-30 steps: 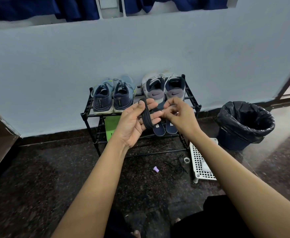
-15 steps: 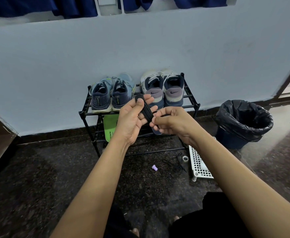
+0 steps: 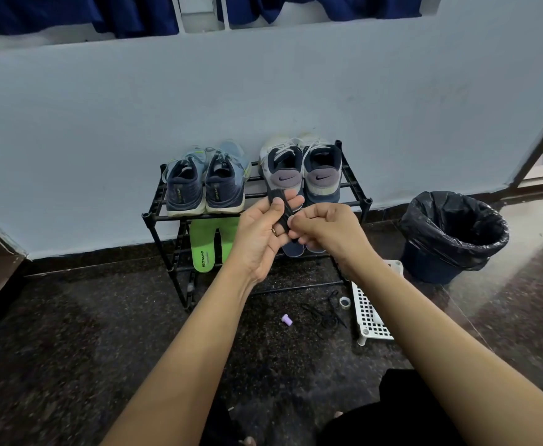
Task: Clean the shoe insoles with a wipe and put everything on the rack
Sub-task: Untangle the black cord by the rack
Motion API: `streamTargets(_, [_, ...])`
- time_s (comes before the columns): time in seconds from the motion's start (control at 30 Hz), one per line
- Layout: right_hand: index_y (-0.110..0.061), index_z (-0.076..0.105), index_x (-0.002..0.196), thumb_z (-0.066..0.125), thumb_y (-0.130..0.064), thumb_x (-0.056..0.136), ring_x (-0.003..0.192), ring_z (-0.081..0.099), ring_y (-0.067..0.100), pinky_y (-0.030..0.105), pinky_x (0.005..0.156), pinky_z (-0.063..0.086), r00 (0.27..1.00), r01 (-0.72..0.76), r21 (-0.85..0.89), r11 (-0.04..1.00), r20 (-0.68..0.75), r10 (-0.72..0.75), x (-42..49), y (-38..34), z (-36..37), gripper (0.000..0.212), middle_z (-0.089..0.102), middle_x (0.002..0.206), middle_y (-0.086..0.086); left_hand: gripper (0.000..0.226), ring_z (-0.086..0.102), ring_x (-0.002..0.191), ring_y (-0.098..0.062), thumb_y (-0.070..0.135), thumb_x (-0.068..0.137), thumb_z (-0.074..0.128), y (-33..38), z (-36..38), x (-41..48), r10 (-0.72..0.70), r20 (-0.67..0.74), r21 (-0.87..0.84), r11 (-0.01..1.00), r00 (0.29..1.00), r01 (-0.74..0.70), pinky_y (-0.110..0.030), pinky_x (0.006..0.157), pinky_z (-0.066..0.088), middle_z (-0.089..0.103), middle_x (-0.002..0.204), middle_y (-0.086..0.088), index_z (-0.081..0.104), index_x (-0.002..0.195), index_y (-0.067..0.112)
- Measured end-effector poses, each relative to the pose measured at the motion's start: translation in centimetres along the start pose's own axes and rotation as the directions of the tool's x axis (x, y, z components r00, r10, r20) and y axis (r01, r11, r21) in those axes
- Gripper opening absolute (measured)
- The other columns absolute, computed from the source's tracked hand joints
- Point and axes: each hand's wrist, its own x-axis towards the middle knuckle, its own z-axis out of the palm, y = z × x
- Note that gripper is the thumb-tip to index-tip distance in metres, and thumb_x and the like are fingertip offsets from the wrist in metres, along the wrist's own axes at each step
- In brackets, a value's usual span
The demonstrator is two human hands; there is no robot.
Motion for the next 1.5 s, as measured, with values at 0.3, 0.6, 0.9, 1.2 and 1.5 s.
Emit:
streamTargets(0.3, [-0.019, 0.067, 0.084, 0.076, -0.014, 0.075, 0.06, 0.056, -0.003, 0.007, 0.06, 0.043, 0.939, 0.179, -0.24, 0.954, -0.247, -0.239, 0.1, 1.0, -0.2, 0.012, 0.067, 0.074, -0.005, 0.031, 0.065, 0.104, -0.027, 0.011, 0.105, 0.033, -1.4, 1.2, 0.5, -0.076, 0.051, -0.173, 0.981, 0.996, 0.084, -0.039, 0.094, 0.054, 0.07, 0.108, -0.015, 0.064, 0.108, 0.007])
streamTargets(0.6, [-0.014, 0.072, 0.094, 0.076, -0.014, 0.076, 0.063, 0.06, -0.012, 0.002, 0.061, 0.042, 0.971, 0.11, -0.277, 0.955, -0.175, -0.162, 1.0, 1.6, -1.0, 0.019, 0.068, 0.068, -0.01, 0.03, 0.071, 0.086, -0.017, 0.008, 0.107, 0.031, -2.9, 1.7, 1.4, -0.171, 0.024, -0.215, 0.961, 0.985, 0.172, -0.03, 0.085, 0.056, 0.075, 0.092, -0.005, 0.061, 0.102, 0.013])
streamTargets(0.9, [-0.02, 0.074, 0.089, 0.069, -0.021, 0.082, 0.07, 0.058, 0.008, 0.021, 0.07, 0.048, 0.939, 0.12, -0.494, 0.861, -0.225, -0.261, 1.7, 3.5, -0.8, 0.009, 0.066, 0.074, -0.005, 0.037, 0.073, 0.076, -0.012, 0.02, 0.108, 0.025, -4.4, 3.2, 2.4, -0.248, -0.058, -0.269, 0.937, 0.967, 0.224, -0.024, 0.07, 0.056, 0.075, 0.081, -0.004, 0.06, 0.105, 0.007])
streamTargets(1.2, [-0.013, 0.059, 0.07, 0.061, -0.028, 0.084, 0.073, 0.052, 0.015, 0.029, 0.064, 0.041, 0.891, 0.064, -0.672, 0.738, -0.294, -0.345, 3.3, 6.0, -2.5, 0.02, 0.058, 0.074, 0.0, 0.05, 0.063, 0.107, -0.022, 0.039, 0.106, 0.031, -5.7, 6.1, 3.2, -0.393, -0.056, -0.305, 0.882, 0.918, 0.359, -0.029, 0.08, 0.056, 0.064, 0.125, -0.014, 0.062, 0.122, 0.004])
streamTargets(1.5, [-0.005, 0.055, 0.06, 0.063, -0.021, 0.085, 0.047, 0.04, 0.008, 0.01, 0.044, 0.032, 0.945, -0.18, -0.424, 0.887, -0.326, 0.036, 5.5, 10.1, -7.1, 0.031, 0.046, 0.051, -0.003, 0.07, 0.049, 0.131, -0.034, 0.05, 0.105, 0.019, -8.8, 4.8, 5.2, -0.616, -0.097, -0.171, 0.784, 0.782, 0.596, -0.04, 0.111, 0.039, 0.05, 0.14, -0.025, 0.047, 0.137, -0.006])
